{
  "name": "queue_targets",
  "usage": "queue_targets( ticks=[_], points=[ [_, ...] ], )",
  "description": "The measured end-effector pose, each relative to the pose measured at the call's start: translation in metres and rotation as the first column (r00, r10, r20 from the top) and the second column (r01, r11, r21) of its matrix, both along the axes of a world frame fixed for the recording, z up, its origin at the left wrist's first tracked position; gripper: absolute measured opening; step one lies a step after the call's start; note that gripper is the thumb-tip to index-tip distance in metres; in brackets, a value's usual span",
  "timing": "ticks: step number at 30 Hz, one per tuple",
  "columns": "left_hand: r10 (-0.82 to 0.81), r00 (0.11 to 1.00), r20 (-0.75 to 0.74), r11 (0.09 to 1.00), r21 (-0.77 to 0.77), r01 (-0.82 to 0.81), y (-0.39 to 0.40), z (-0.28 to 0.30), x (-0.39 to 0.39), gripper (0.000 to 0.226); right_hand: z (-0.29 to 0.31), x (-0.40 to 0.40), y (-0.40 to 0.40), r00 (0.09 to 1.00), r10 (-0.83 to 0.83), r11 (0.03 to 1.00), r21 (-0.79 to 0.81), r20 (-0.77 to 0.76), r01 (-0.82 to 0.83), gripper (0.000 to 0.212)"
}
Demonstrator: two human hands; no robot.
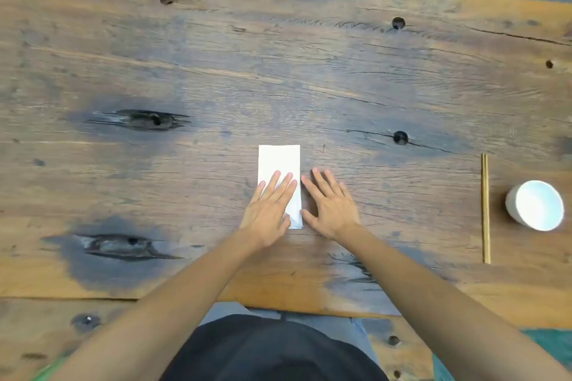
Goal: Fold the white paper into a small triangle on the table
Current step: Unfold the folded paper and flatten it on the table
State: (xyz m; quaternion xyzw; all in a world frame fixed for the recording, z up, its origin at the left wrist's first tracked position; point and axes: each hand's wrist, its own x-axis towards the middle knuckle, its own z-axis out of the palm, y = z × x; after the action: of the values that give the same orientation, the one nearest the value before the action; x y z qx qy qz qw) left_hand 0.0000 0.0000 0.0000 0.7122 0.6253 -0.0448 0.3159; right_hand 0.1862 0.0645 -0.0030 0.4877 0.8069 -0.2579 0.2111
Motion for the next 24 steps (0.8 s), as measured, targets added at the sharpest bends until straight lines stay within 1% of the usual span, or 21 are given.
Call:
queue_targets(
  ticks=[1,4,7,12,18,21,24],
  points=[
    [0.001,1.0,-0.014,0.999,0.048,0.0,-0.001,-0.001,0.002,0.071,-0.001,0.0,-0.001,1.0,0.011,1.0,-0.009,-0.007,-0.011,0.079],
    [0.048,0.999,0.007,0.993,0.106,-0.049,-0.007,-0.001,0.007,0.048,-0.005,0.004,-0.006,1.0,-0.001,0.999,-0.034,-0.019,0.0,0.08],
    [0.031,0.999,0.017,0.995,0.099,-0.033,-0.011,-0.004,0.014,0.034,-0.011,0.008,-0.011,0.999,-0.007,0.999,-0.041,-0.038,0.005,0.079],
    [0.028,0.996,0.079,0.992,0.121,-0.037,-0.013,-0.01,0.018,0.023,-0.015,0.011,-0.016,0.996,-0.042,0.999,-0.037,-0.078,0.039,0.077],
    [0.074,0.988,0.136,0.985,0.144,-0.094,-0.016,-0.015,0.017,0.018,-0.018,0.011,-0.022,0.991,-0.082,0.996,-0.034,-0.11,0.079,0.075],
    [0.119,0.97,0.21,0.978,0.142,-0.151,-0.019,-0.016,0.016,0.015,-0.019,0.012,-0.027,0.985,-0.111,0.994,-0.035,-0.132,0.108,0.072],
    [0.186,0.933,0.309,0.959,0.152,-0.241,-0.021,-0.016,0.013,0.012,-0.019,0.013,-0.036,0.971,-0.152,0.988,-0.037,-0.183,0.148,0.07]
  ],
)
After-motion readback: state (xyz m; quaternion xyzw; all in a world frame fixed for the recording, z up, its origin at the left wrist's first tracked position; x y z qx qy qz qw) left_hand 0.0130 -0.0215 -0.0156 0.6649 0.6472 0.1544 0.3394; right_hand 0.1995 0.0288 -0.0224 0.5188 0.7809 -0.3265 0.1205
